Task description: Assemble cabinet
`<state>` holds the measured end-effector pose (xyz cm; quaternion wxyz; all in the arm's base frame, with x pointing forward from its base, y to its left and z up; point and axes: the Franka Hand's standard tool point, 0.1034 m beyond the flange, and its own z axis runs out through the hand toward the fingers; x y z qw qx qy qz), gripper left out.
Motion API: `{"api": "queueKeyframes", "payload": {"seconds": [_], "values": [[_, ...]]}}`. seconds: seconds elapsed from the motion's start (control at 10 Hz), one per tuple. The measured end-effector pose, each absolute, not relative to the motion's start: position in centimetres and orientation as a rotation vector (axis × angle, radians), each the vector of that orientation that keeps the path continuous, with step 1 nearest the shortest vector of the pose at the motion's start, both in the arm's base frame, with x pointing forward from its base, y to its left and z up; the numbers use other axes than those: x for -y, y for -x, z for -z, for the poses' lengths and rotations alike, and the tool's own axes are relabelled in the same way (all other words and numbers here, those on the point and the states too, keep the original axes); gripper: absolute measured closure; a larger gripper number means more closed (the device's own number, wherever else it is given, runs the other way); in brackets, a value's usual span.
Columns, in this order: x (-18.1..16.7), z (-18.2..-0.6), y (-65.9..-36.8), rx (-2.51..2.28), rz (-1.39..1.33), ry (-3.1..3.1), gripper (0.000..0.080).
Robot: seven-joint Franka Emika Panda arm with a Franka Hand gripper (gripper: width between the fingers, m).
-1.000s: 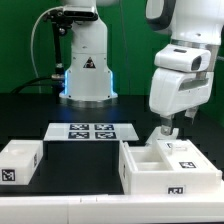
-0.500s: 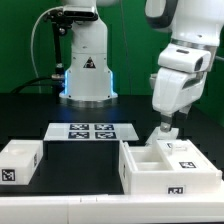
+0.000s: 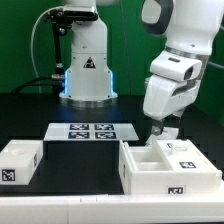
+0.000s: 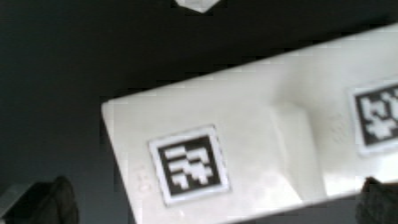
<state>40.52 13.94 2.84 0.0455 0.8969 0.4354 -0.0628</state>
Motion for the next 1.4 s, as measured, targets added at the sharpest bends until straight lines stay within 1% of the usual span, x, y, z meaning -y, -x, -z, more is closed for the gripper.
{"api": "queueKeyframes", "payload": {"seconds": [0.1, 0.2, 0.3, 0.4, 0.5, 0.6, 0.7, 0.9, 1.0, 1.1, 1.2, 1.3, 1.4], "values": [[-13.1, -1.9, -40.0, -1.327, 0.134, -2.731, 0.0003], [-13.1, -1.4, -39.7, -1.328, 0.109, -2.722, 0.0003], [-13.0, -1.5, -39.8, -1.325, 0.114, -2.724, 0.0022], [-13.0, -1.5, -39.8, -1.323, 0.114, -2.725, 0.0022], [-13.0, -1.4, -39.8, -1.322, 0.115, -2.725, 0.0215], [-13.0, -1.4, -39.8, -1.321, 0.115, -2.725, 0.0349], [-13.0, -1.4, -39.8, -1.321, 0.115, -2.726, 0.0349], [-13.0, -1.4, -39.8, -1.321, 0.115, -2.726, 0.0705], [-13.0, -1.6, -39.8, -1.357, 0.123, -2.708, 0.0705], [-13.0, -2.0, -40.1, -1.424, 0.142, -2.671, 0.0736], [-12.2, -2.9, -40.6, -1.55, 0.19, -2.602, 0.0736], [-11.5, -4.1, -41.5, -1.626, 0.22, -2.56, 0.0736], [-11.3, -5.1, -42.0, -1.64, 0.21, -2.553, 0.0736]]}}
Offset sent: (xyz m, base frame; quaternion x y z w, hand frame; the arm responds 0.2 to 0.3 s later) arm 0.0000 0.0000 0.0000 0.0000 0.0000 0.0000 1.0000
